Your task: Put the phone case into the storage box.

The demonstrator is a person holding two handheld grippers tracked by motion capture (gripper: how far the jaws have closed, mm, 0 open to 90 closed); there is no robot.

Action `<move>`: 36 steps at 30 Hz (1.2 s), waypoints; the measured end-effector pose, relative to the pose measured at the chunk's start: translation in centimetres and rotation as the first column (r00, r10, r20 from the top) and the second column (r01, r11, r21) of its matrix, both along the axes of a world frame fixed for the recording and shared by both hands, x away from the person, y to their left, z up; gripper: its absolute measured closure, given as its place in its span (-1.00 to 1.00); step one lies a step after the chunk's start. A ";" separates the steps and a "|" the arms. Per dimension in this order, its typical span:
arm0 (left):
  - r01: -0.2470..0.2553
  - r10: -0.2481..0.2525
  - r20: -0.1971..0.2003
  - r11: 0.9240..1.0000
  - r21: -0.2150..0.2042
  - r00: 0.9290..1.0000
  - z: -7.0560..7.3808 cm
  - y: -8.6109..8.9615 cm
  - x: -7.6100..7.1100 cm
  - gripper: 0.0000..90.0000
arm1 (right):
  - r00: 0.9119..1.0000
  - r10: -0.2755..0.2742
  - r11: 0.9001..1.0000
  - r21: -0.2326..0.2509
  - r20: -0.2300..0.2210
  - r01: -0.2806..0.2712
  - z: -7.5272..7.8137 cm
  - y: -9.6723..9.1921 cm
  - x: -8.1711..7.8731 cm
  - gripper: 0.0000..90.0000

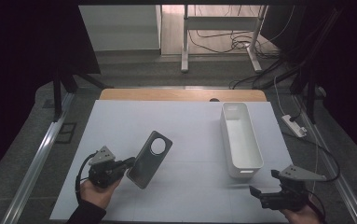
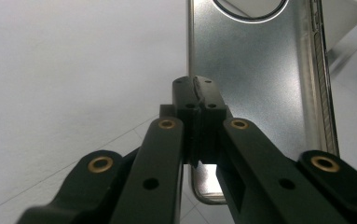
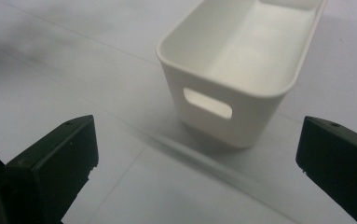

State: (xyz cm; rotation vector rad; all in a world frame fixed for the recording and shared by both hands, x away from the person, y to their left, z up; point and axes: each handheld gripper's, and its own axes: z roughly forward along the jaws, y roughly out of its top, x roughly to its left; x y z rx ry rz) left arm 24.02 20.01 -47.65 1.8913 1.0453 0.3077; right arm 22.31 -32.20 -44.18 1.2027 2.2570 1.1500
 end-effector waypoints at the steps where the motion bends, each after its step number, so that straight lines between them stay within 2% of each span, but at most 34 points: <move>1: 0.000 0.000 0.000 1.000 0.000 1.000 0.0 0.0 0.0 0.98 | 1.000 0.002 1.000 0.008 0.006 -0.002 0.2 0.0 0.2 -1.00; 4: 0.004 -0.004 0.007 1.000 -0.008 1.000 0.1 -0.1 0.0 0.98 | 1.000 0.011 0.999 0.030 0.012 -0.011 0.6 0.0 0.6 -1.00; 8: 0.013 -0.013 0.013 1.000 -0.011 1.000 0.3 -0.5 0.2 0.98 | 0.999 0.037 0.998 0.060 -0.003 -0.037 1.2 0.5 1.5 -1.00; 21: 0.051 -0.051 0.024 0.999 -0.002 0.998 0.7 -1.7 1.0 0.98 | 0.995 0.087 0.992 0.095 -0.040 -0.083 1.4 2.5 3.4 -1.00; 26: 0.063 -0.063 0.029 0.998 -0.003 0.998 0.9 -2.1 1.2 0.98 | 0.993 0.105 0.984 0.153 -0.063 -0.094 1.5 3.4 4.2 -1.00; 30: 0.068 -0.068 0.033 0.998 0.000 0.997 1.0 -2.4 1.4 0.98 | 0.991 0.117 0.985 0.138 -0.072 -0.106 1.4 4.3 4.6 -1.00; 36: 0.078 -0.078 0.030 0.997 0.002 0.997 1.0 -3.0 1.6 0.98 | 0.988 0.130 0.983 0.144 -0.089 -0.116 1.3 5.1 5.0 -1.00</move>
